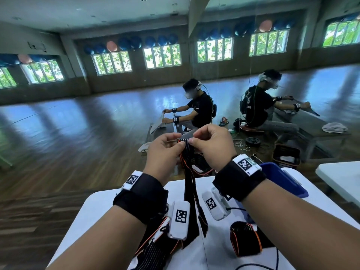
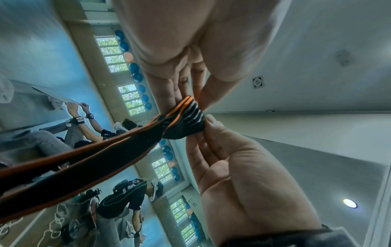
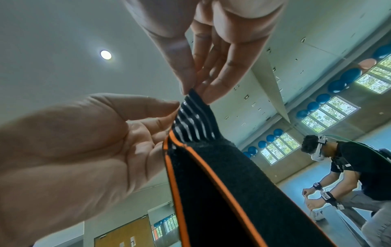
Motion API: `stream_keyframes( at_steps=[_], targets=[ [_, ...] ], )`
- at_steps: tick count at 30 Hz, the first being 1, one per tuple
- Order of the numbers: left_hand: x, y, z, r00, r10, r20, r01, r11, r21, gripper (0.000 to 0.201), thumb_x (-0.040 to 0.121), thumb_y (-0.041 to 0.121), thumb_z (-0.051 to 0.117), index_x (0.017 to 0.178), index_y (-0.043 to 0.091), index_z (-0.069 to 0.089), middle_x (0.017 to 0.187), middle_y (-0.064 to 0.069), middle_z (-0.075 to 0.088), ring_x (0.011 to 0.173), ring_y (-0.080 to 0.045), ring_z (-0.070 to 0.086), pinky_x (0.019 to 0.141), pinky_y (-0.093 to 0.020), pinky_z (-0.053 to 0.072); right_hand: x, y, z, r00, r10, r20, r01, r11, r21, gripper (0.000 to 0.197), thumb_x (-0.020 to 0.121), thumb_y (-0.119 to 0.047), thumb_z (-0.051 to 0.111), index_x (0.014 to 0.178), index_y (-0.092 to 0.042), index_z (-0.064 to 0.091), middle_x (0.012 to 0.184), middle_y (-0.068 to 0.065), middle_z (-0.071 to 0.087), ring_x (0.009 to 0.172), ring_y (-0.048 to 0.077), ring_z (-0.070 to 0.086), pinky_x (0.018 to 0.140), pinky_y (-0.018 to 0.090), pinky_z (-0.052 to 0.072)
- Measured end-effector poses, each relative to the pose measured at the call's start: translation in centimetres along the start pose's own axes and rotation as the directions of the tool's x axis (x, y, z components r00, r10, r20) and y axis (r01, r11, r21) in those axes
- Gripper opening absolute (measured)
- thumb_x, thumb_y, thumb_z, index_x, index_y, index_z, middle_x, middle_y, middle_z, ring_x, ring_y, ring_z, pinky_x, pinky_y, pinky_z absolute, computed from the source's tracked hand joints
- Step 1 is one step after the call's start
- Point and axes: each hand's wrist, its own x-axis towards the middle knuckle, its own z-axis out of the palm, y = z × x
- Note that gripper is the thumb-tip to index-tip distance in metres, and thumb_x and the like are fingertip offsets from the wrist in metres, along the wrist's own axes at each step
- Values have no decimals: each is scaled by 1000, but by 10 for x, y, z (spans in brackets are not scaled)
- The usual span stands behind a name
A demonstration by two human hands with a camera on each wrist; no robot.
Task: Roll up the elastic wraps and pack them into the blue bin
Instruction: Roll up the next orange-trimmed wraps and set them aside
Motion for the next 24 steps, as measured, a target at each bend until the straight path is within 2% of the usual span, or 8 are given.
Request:
stream_keyframes(
  at_steps=[3,8,11,13,16,19,21,24],
  targets=[
    [2,-7,4,999,-35,2,35,998,-44,16,93,-3,62,97,9,72,85,-13,74,76,-23,72,67,-35,60,-2,6,-1,1000,21,-15,-20,1000,16,18,74,-15,82,72,-24,66,74,0,71,75,22,70,72,47,60],
    [10,-15,7,999,-11,-37,10,999,-37,15,92,0,63,97,5,76,93,-19,76,85,-32,72,79,-43,60,-22,25,1,1000,17,17,-18,999,48,16,80,-14,70,81,-26,59,91,-2,71,85,16,71,79,47,60],
    [12,-11,11,999,-13,-43,11,998,-61,18,94,0,60,93,9,76,92,-17,76,82,-28,72,77,-42,61,-45,38,9,998,-6,65,1,997,71,25,74,-22,78,80,-30,55,106,2,67,97,17,70,80,45,60],
    [12,-9,13,999,-23,-38,20,997,-74,18,95,0,58,96,7,75,95,-20,75,82,-27,70,79,-43,60,-58,46,13,995,16,95,-16,1000,4,30,73,-23,83,80,-31,55,109,-1,65,99,13,67,80,36,59],
    [11,-9,12,1000,-26,4,26,997,-72,19,96,0,57,108,2,71,100,-19,73,83,-23,71,77,-37,62,-66,54,17,998,43,39,-39,994,-106,22,78,-15,78,83,-24,58,90,-6,69,84,6,67,75,28,57],
    [8,-18,6,998,-16,58,19,998,-56,27,96,-1,56,120,6,66,98,-8,68,84,-18,69,77,-30,61,-68,59,15,989,138,-50,-141,988,-58,15,81,-13,73,81,-22,61,73,-3,68,65,6,65,59,23,55],
    [4,-33,-6,997,54,48,-58,996,70,32,94,2,60,122,15,63,98,1,66,86,-15,67,79,-31,60,-67,66,14,981,173,-93,-175,984,-18,14,80,-16,74,81,-25,63,72,-4,70,67,11,67,63,29,58],
    [-6,-66,-28,978,210,10,-196,896,399,24,88,11,66,104,28,60,95,0,63,86,-14,62,76,-25,51,-68,69,13,969,198,-146,-193,980,47,15,80,-16,74,86,-26,66,77,-2,73,74,16,71,71,40,60]
  ],
)
